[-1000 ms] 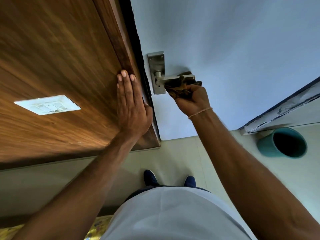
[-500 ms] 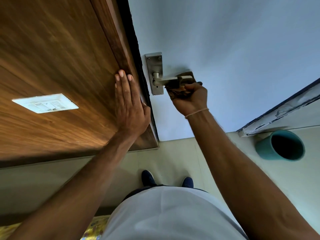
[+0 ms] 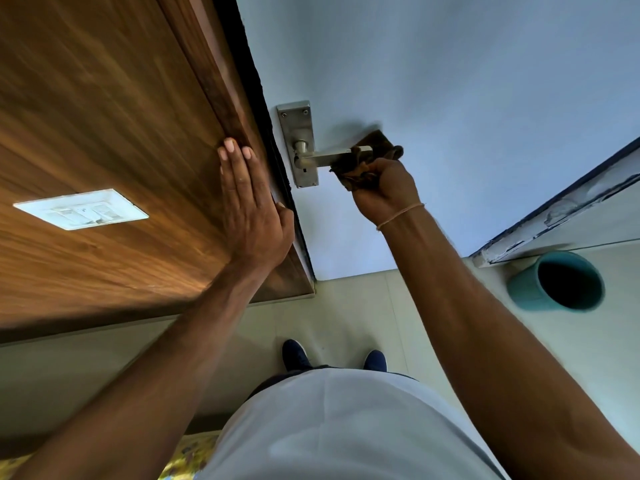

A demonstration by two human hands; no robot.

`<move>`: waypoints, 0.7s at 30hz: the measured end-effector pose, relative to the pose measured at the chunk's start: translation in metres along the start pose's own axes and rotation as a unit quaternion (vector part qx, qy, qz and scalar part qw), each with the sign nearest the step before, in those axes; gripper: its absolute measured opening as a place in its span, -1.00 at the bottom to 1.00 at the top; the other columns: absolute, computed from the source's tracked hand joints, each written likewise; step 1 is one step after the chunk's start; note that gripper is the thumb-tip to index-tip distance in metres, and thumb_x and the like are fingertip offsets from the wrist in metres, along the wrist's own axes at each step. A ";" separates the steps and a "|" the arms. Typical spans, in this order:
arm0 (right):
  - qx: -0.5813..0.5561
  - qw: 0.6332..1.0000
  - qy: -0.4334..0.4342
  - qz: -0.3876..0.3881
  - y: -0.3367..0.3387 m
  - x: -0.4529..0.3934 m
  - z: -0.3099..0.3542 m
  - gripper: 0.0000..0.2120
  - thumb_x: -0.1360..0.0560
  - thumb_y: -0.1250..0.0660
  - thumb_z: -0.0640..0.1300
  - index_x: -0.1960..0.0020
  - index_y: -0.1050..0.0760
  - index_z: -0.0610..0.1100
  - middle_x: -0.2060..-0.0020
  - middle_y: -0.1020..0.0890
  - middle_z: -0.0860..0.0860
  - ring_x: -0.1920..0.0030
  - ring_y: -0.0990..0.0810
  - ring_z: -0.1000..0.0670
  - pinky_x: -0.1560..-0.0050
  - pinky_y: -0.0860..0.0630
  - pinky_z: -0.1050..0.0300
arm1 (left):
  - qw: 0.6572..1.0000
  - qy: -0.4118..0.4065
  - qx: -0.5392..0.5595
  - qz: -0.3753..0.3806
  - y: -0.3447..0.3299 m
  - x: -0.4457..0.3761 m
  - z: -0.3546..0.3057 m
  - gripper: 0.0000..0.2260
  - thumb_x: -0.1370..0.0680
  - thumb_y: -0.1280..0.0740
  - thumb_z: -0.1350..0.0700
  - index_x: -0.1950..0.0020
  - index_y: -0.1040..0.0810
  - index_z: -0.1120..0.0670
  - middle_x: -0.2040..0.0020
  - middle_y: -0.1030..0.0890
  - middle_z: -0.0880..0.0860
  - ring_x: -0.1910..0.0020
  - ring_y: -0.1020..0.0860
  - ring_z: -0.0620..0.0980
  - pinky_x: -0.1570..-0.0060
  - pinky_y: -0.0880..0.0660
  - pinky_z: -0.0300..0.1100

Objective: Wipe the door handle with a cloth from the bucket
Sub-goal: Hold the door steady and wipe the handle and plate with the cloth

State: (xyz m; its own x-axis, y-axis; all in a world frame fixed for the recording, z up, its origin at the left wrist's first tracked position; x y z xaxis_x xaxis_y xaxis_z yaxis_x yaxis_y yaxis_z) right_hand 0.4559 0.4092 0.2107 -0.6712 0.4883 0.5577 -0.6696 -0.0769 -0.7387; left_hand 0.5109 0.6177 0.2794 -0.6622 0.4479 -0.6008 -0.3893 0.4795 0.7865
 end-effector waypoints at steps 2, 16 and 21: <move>0.091 0.994 0.063 0.009 -0.003 0.002 0.007 -0.42 -0.48 0.05 -0.59 -0.26 -0.49 -0.14 0.04 -0.61 -0.30 0.28 -0.61 -0.20 0.14 -0.48 0.05 | 1.000 0.001 0.000 0.001 0.000 0.000 0.000 -0.15 -0.49 -0.35 0.20 -0.69 -0.03 0.39 -0.70 -0.09 0.43 -0.72 -0.08 0.41 -0.76 -0.04 0.17; 0.817 0.375 0.420 0.123 -0.098 0.069 -0.013 -0.50 -0.45 -0.29 0.16 -0.27 -0.57 -0.10 -0.17 -0.71 -0.06 -0.23 -0.61 -0.21 -0.35 -0.49 -0.10 | 1.000 0.001 0.015 0.002 0.000 0.001 0.001 -0.17 -0.49 -0.29 0.22 -0.70 -0.03 0.37 -0.71 -0.08 0.40 -0.74 -0.06 0.38 -0.73 -0.10 0.22; 0.849 0.330 0.388 0.142 -0.104 0.050 0.009 -0.60 -0.59 -0.12 0.20 -0.19 -0.62 0.04 -0.09 -0.71 -0.06 -0.16 -0.62 -0.22 -0.25 -0.44 -0.07 | 1.000 0.002 0.017 -0.004 0.002 0.002 0.001 -0.19 -0.51 -0.30 0.22 -0.71 -0.05 0.36 -0.72 -0.09 0.39 -0.74 -0.06 0.36 -0.74 -0.09 0.21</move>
State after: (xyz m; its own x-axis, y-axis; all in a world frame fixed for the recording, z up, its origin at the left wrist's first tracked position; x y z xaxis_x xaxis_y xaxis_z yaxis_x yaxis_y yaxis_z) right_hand 0.4890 0.4339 0.3190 -0.9411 0.2765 -0.1945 -0.2703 -0.2697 0.9242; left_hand 0.5094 0.6197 0.2796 -0.6616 0.4417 -0.6060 -0.3718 0.5085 0.7766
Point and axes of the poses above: each hand's wrist, its own x-axis away from the middle knuckle, its own y-axis out of the back of the hand, z = x × y, the point moved 8 cm from there along -x, towards the middle knuckle
